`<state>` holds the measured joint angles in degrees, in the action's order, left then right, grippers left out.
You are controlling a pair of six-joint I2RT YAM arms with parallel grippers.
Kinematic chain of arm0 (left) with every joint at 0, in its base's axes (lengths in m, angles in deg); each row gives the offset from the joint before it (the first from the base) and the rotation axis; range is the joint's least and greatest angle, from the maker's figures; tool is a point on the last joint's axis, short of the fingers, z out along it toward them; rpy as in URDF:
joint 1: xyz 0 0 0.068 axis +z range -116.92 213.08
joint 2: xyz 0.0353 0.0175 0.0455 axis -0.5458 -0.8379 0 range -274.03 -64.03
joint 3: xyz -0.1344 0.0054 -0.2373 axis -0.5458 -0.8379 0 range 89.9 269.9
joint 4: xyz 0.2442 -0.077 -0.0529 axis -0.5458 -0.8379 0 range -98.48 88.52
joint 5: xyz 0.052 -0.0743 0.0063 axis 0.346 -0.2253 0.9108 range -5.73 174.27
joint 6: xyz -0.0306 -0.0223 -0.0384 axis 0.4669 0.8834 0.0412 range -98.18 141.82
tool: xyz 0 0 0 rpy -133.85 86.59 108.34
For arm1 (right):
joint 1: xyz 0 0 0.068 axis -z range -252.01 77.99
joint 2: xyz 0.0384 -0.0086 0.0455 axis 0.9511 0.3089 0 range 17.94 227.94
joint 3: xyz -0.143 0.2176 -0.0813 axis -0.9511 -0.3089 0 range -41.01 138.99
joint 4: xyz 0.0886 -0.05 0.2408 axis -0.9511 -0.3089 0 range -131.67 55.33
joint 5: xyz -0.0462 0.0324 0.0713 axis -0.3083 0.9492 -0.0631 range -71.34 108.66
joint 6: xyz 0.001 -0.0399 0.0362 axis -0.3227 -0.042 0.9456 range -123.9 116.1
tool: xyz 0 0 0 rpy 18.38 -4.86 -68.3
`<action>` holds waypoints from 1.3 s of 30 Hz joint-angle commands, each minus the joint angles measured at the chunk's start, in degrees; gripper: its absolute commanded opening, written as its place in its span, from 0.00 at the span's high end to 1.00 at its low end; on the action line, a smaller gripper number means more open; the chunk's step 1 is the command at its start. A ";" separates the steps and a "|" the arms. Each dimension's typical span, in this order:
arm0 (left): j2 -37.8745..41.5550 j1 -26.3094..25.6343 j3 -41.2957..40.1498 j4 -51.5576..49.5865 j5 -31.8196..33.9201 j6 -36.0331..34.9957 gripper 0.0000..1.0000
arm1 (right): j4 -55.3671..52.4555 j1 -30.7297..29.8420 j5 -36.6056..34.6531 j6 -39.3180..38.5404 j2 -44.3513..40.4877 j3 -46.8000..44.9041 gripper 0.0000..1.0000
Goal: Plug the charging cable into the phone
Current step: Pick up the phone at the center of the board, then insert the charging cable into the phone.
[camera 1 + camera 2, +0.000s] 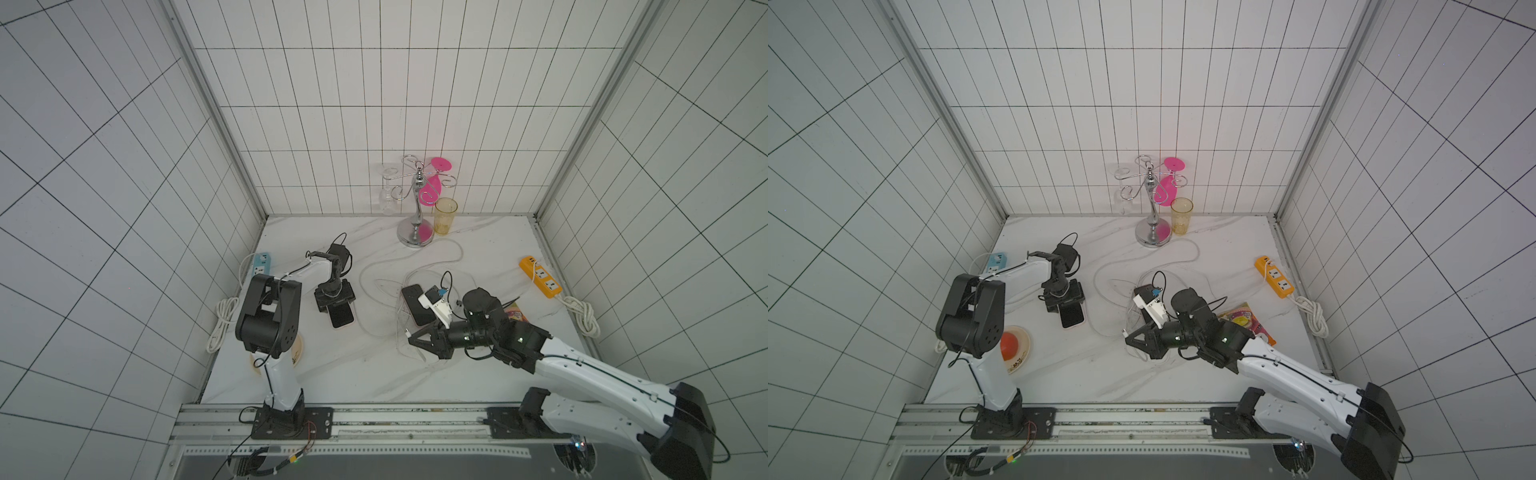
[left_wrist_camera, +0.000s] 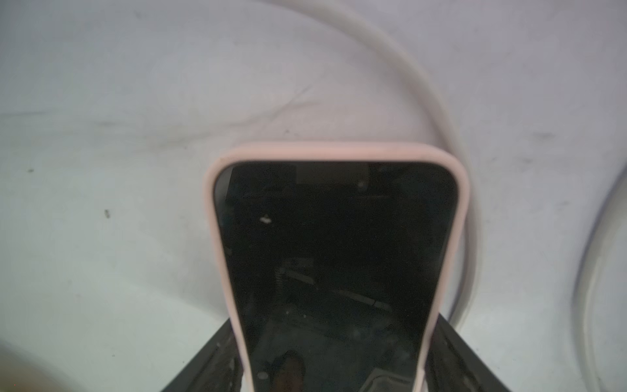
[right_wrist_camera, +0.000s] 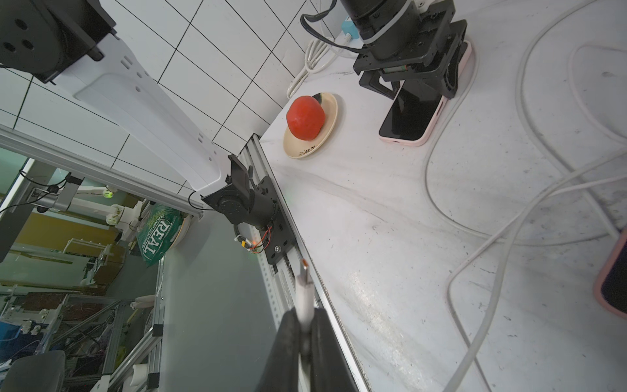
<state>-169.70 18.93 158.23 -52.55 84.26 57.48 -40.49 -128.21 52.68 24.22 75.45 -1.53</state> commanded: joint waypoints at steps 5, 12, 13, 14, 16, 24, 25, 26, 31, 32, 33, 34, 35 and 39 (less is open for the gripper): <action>15.79 -7.62 0.29 -2.42 1.35 5.94 0.86 | 5.62 -0.84 -1.95 3.19 1.48 -2.78 1.00; 22.69 -20.95 4.70 -4.34 1.43 16.53 0.97 | 5.88 -5.07 -8.62 2.87 6.75 -0.62 1.00; 23.18 -22.49 4.82 -4.13 1.42 17.83 0.97 | 5.99 -5.63 -9.58 2.80 7.40 -0.37 1.00; 23.56 -24.00 4.95 -4.04 1.31 19.07 0.98 | 6.14 -6.11 -10.46 2.67 8.04 -0.22 1.00; 24.08 -26.46 5.16 -3.91 1.49 21.15 0.99 | 6.20 -6.90 -12.49 2.32 9.15 0.04 1.00; 24.46 -27.85 4.99 -4.98 1.24 23.58 0.99 | 8.03 -7.16 -15.42 2.56 10.44 -0.66 1.00; 24.46 -27.85 4.89 -4.82 0.87 23.84 0.99 | 7.95 -7.16 -15.72 2.53 10.57 -0.50 1.00; 24.38 -27.81 4.88 -4.56 0.48 24.04 0.99 | 7.94 -7.16 -16.00 2.46 10.66 -0.47 1.00; 24.11 -27.79 5.22 -4.11 -0.58 24.69 0.99 | 8.89 -7.16 -17.00 2.38 11.72 -0.26 1.00; 24.11 -27.87 5.16 -3.99 -0.86 24.78 0.99 | 9.07 -7.16 -16.78 2.38 12.08 -0.08 1.00; 24.10 -27.81 5.14 -3.77 -1.11 24.93 0.99 | 9.34 -7.21 -16.48 2.34 12.43 0.09 1.00; 24.06 -27.86 5.14 -3.58 -1.34 25.04 0.99 | 9.56 -7.25 -16.30 2.44 12.64 0.19 1.00; 24.00 -27.86 5.12 -3.52 -1.53 25.14 0.99 | 9.90 -7.23 -16.23 2.53 12.77 0.24 1.00; 24.15 -27.86 4.82 -3.21 -1.96 25.40 0.99 | 10.53 -7.23 -15.96 2.49 13.20 0.37 1.00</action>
<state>-146.60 -8.83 162.03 -58.21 83.10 82.24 -31.84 -135.08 37.40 26.75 88.00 -2.97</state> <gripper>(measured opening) 0.730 0.087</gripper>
